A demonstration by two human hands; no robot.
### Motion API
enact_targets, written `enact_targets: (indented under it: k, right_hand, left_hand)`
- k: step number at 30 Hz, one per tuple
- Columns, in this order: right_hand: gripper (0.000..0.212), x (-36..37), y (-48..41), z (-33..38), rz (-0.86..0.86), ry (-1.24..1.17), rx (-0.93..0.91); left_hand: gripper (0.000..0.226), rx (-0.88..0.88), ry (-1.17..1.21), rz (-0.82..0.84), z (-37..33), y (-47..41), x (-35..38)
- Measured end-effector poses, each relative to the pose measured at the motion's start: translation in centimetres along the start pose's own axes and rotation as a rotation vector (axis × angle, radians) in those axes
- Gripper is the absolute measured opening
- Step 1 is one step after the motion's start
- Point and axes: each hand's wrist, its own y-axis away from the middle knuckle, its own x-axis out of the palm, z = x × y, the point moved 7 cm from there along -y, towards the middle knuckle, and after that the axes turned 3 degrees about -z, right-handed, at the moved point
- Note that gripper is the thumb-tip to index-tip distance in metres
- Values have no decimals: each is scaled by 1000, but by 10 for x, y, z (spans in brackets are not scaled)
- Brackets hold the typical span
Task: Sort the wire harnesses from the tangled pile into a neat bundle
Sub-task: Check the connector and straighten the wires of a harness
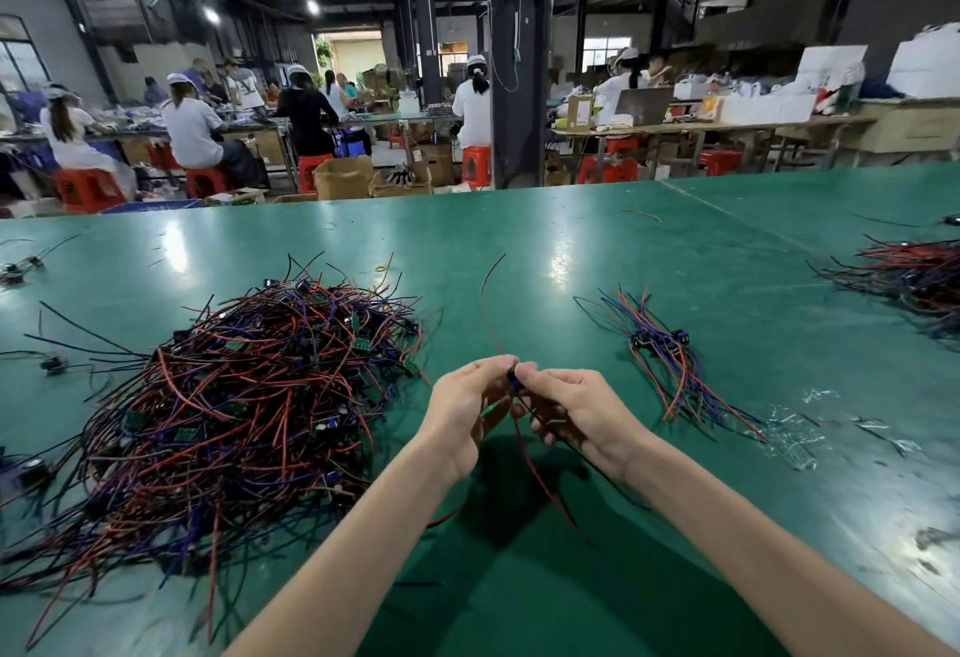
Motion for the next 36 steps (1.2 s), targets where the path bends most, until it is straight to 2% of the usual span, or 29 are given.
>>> enact_targets:
  k: [9,13,18,23,36]
  right_hand:
    - [12,8,1,-5,86,-149,72]
    - [17,16,5,-8,145,-126,122]
    - [31,17,6,-8,156,-135,175]
    - [15,14,6,-6,134,-96,120]
    - [21,33,19,-11,185,-78,261]
  left_hand:
    - [10,117,-11,-126,-7,-2,-14]
    - [10,164,0,-184,-14,-7,-25]
    - [8,166,-8,-133,-13,-8,-20]
    - [4,132,44,-71,-6,-6,-11]
    - [11,222,76,-179,-30,-12,-35]
